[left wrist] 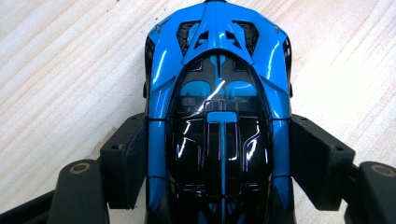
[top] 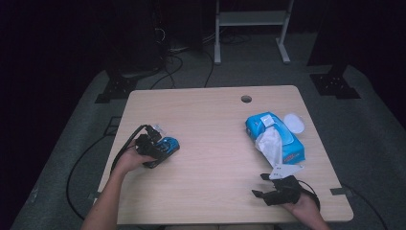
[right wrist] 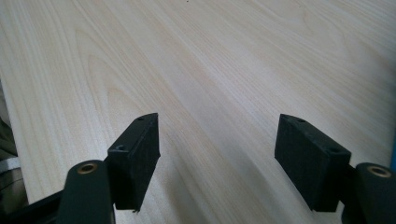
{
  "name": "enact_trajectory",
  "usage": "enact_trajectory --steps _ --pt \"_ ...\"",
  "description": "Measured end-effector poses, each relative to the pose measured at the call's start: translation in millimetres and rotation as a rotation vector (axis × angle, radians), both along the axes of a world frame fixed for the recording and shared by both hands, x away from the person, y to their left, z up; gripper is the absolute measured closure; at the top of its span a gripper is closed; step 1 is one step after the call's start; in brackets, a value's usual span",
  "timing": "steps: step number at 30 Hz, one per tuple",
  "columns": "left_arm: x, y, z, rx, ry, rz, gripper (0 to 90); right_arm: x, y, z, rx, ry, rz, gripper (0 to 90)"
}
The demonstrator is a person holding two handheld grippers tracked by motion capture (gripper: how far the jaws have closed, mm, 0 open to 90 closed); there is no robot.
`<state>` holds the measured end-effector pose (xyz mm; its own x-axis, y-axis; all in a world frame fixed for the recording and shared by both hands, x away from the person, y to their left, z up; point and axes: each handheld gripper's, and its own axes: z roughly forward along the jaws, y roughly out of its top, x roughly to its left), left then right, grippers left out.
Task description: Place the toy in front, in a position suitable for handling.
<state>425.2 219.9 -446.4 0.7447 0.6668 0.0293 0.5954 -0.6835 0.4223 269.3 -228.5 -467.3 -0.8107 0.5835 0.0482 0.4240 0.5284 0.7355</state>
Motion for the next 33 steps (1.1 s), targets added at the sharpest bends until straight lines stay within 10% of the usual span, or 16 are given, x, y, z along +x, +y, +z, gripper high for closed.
enact_trajectory --steps 33 --pt "1.7 5.1 0.9 0.005 0.029 -0.021 27.1 0.6 -0.5 0.0 0.001 0.001 -0.001 29.8"
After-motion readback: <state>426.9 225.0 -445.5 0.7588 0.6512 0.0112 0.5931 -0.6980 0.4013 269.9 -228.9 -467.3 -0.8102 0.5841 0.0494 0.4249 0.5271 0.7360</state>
